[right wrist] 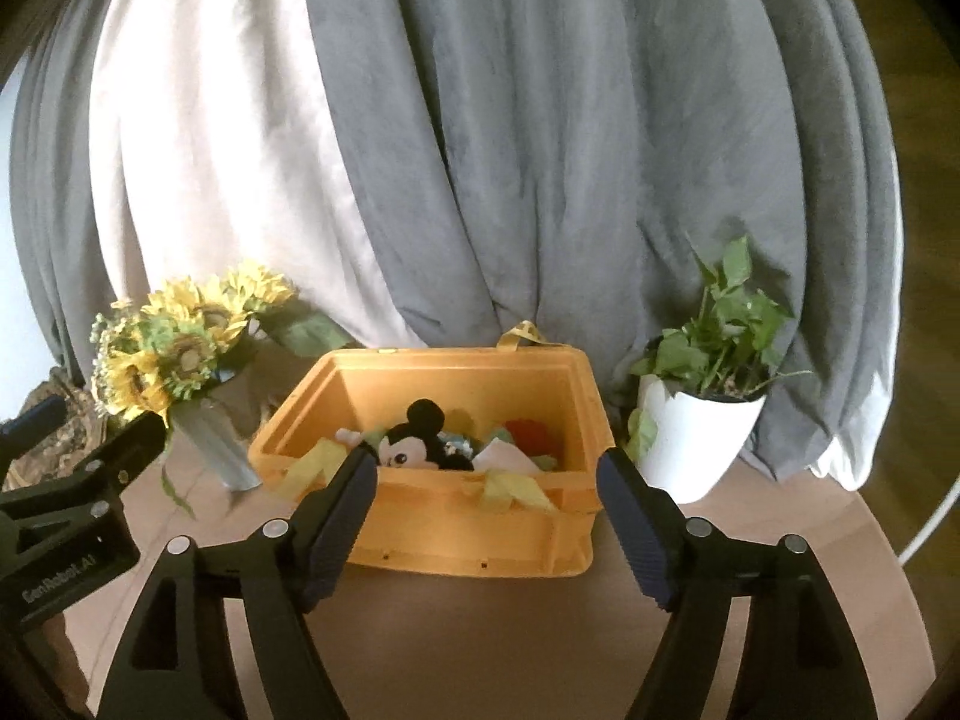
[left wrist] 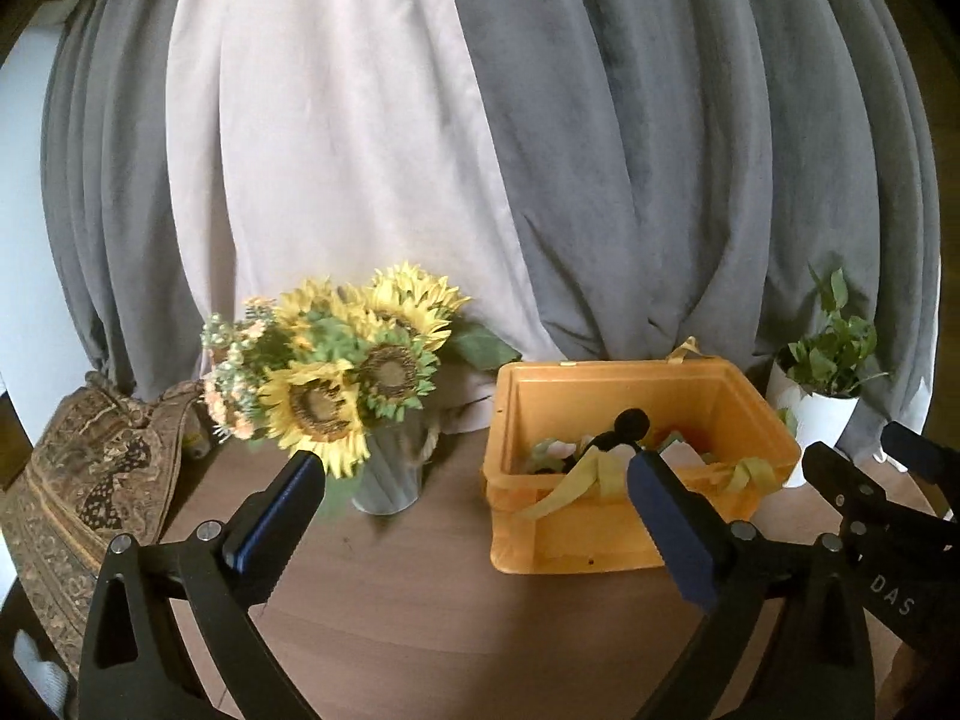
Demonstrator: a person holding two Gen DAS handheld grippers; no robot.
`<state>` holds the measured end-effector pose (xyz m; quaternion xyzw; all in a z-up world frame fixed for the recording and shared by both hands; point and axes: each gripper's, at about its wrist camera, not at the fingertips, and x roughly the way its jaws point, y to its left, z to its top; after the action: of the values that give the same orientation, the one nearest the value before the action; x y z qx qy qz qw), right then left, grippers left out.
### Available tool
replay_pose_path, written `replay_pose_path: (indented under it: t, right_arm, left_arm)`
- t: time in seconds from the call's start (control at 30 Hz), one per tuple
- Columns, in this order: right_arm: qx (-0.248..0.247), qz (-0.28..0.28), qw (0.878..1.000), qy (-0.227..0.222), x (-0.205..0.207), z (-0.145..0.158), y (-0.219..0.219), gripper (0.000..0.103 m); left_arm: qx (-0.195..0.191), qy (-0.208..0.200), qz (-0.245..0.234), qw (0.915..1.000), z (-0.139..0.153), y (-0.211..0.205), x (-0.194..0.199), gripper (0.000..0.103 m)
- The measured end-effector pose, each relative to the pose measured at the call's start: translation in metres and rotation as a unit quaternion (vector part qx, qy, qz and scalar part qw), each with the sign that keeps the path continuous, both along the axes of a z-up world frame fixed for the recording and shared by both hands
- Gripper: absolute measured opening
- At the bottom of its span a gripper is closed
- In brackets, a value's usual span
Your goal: Organize soft objects
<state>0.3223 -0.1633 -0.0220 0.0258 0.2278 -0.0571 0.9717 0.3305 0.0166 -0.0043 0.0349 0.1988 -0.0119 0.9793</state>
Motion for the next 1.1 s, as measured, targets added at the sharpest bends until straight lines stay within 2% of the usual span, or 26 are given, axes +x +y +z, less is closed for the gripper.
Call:
replay_pose_path:
  t: [0.3, 0.47, 0.8, 1.1]
  right_arm:
    - [0.000, -0.048, 0.999, -0.016, -0.048, 0.007, 0.024, 0.078]
    - [-0.004, -0.063, 0.998, -0.029, -0.076, 0.010, 0.036, 0.080]
    - [-0.007, -0.049, 0.998, -0.044, -0.123, 0.022, 0.036, 0.083]
    - [-0.010, -0.040, 0.998, -0.054, -0.185, 0.026, 0.022, 0.088]
  left_arm:
    - [-0.006, -0.004, -0.041, 0.9991, 0.001, 0.023, -0.035, 0.103]
    - [-0.004, -0.013, -0.041, 0.9991, 0.005, 0.030, -0.056, 0.103]
    - [-0.010, -0.019, -0.032, 0.9993, 0.012, 0.027, -0.114, 0.103]
    - [-0.014, -0.034, -0.018, 0.9992, 0.014, 0.014, -0.177, 0.103]
